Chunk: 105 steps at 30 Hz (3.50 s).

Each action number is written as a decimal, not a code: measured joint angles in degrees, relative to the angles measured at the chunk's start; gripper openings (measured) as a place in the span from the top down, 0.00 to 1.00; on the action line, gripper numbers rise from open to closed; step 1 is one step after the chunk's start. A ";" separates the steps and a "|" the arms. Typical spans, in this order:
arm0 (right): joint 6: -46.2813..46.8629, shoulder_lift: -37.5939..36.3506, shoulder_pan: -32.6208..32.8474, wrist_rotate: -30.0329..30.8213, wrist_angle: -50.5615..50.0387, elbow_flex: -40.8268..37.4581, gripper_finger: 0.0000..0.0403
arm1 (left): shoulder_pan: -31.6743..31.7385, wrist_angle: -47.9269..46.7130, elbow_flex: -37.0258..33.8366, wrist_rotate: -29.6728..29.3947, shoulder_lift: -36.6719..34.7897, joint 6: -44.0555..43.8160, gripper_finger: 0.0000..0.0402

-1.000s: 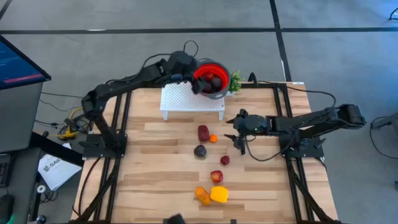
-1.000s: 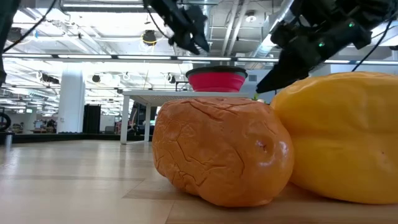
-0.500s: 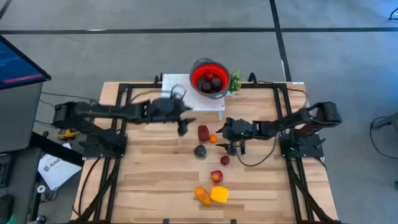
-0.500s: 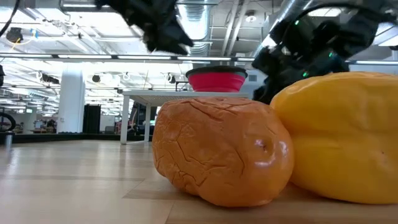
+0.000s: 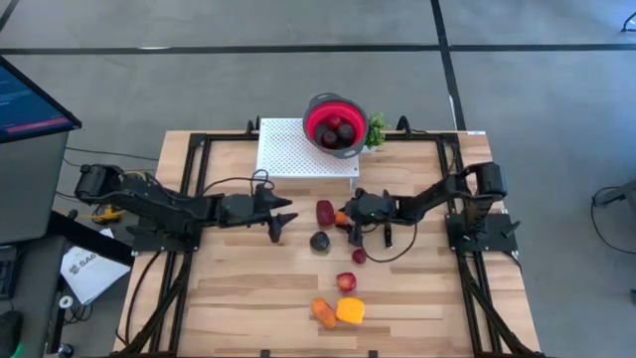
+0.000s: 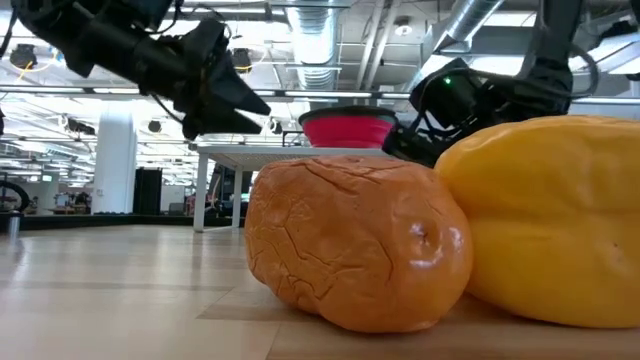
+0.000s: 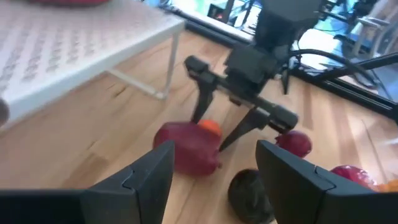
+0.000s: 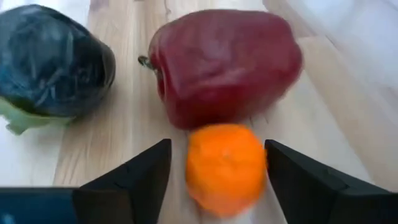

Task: Pick & Place Fruit
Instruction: Put the orange into the red strainer bowl, then put the purple mangosteen into the red strainer bowl

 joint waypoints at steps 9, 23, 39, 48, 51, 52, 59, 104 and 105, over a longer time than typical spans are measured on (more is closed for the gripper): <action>0.58 2.24 0.89 0.17 0.08 1.41 0.65 | 0.02 2.04 -2.48 -0.60 0.01 -1.08 0.46; 1.55 -10.88 1.22 -1.18 -19.27 1.28 0.64 | 0.04 2.84 -2.46 -1.13 2.39 0.98 0.46; -4.59 -30.26 -7.94 -26.17 -21.34 8.56 0.64 | 0.10 11.11 -2.46 -1.46 10.02 1.06 0.46; -8.69 -21.99 -16.54 -18.80 -36.64 33.94 0.64 | 0.52 13.71 -2.46 -1.45 10.74 0.98 0.46; -11.97 -16.45 -19.94 -15.80 -51.45 44.66 0.64 | 0.48 14.14 -2.46 -1.43 10.74 0.88 0.46; -13.12 -14.49 -20.98 -15.04 -56.72 48.18 0.64 | 0.45 14.33 -2.46 -1.43 10.74 0.83 0.46; -15.09 -3.10 -27.75 -14.64 -81.57 64.80 0.63 | 0.45 14.54 -2.46 -1.43 10.74 0.67 0.46; -17.60 -21.14 -17.62 -15.02 -71.73 46.22 0.52 | -1.32 15.35 -2.46 -0.53 10.72 3.02 0.46; -17.43 -23.69 -16.01 -14.99 -68.50 41.68 0.53 | -1.32 15.35 -2.46 -0.53 10.72 3.81 0.46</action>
